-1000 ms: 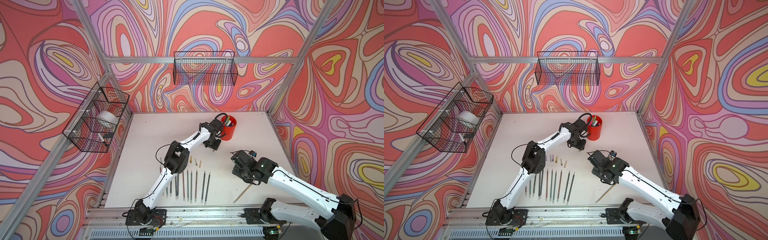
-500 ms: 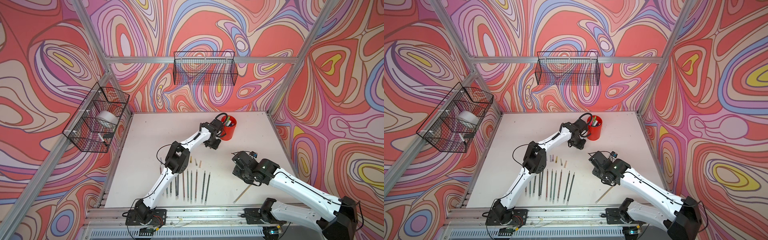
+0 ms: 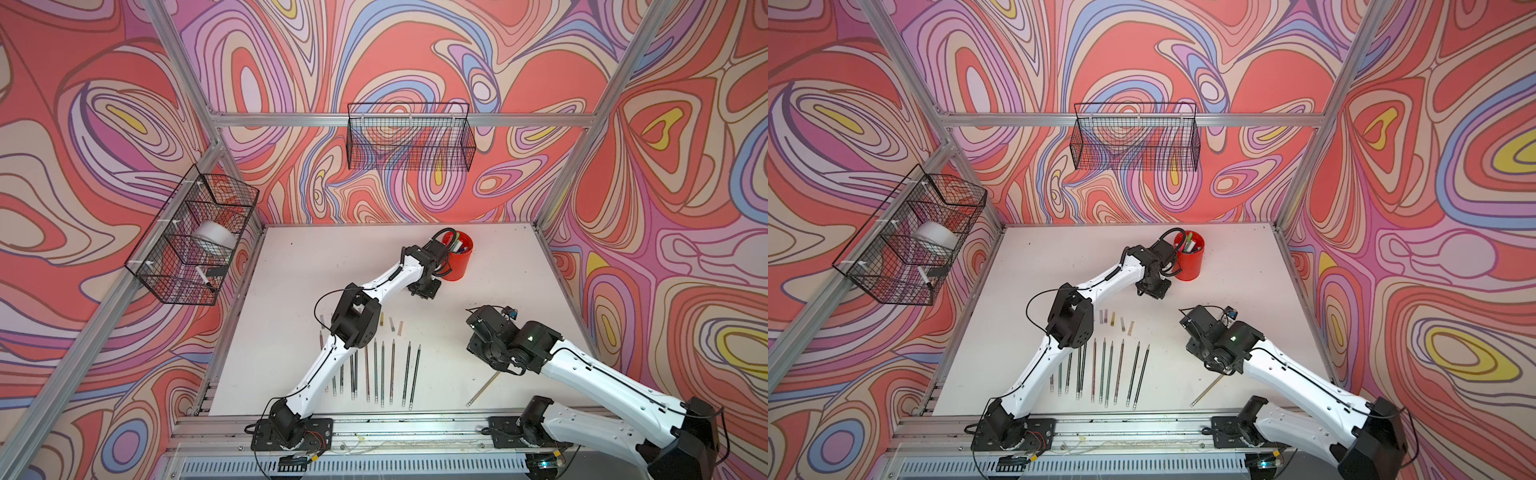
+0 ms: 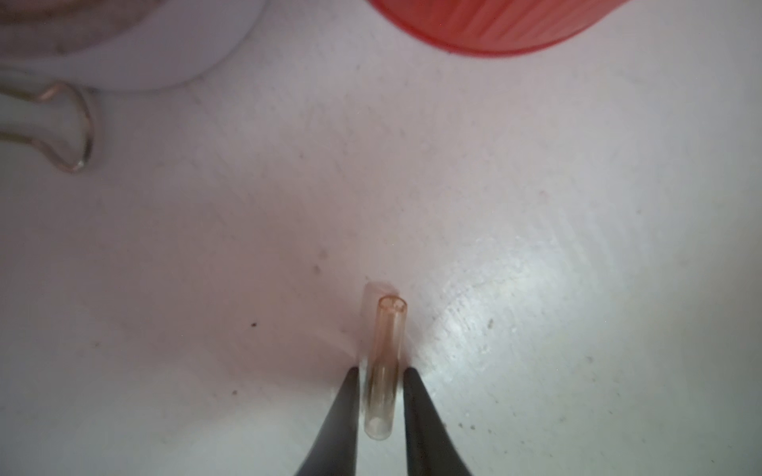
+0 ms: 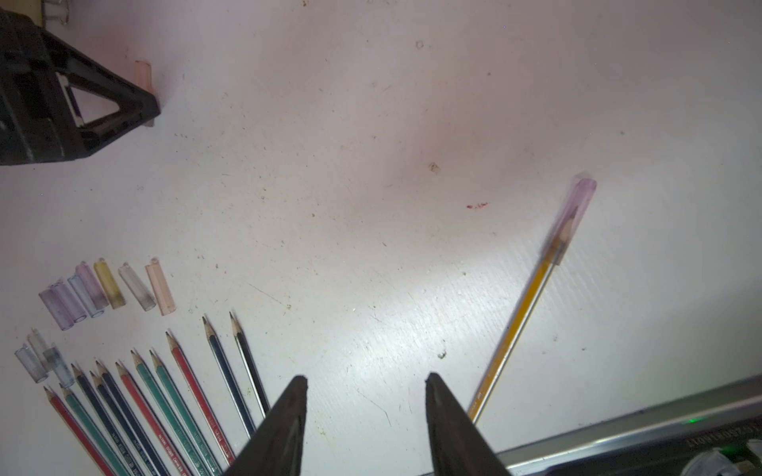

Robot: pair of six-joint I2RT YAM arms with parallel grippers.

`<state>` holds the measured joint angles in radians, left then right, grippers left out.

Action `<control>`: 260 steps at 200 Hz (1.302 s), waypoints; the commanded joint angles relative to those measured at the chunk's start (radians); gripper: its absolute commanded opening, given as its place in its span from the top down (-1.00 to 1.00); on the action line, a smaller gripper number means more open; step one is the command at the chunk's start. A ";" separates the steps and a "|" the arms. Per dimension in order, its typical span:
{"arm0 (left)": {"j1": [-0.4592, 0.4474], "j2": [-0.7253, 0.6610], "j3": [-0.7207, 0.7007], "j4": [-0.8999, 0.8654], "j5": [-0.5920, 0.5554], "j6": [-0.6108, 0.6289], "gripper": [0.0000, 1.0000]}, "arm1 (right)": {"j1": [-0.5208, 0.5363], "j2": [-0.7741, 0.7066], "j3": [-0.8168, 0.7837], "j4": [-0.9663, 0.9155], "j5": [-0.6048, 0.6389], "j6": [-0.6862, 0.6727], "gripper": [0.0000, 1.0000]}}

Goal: Remove the protective cover of the pencils
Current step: Move the protective sleeve to the center of the board.

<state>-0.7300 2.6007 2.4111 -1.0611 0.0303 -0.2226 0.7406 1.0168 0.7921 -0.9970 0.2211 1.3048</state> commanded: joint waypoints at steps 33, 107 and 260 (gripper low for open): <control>-0.004 -0.112 -0.263 -0.119 -0.047 -0.183 0.73 | -0.018 0.017 -0.040 -0.027 -0.010 0.104 0.00; -0.005 -0.295 -0.514 0.004 0.067 -0.289 0.74 | -0.025 -0.040 -0.169 0.026 -0.038 0.197 0.02; -0.057 -0.390 -0.631 0.059 0.121 -0.398 0.67 | -0.027 -0.020 -0.262 0.100 -0.090 0.266 -0.03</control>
<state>-0.7746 2.2597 1.8099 -1.0046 0.1486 -0.5827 0.7193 0.9730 0.5457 -0.9367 0.1509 1.5566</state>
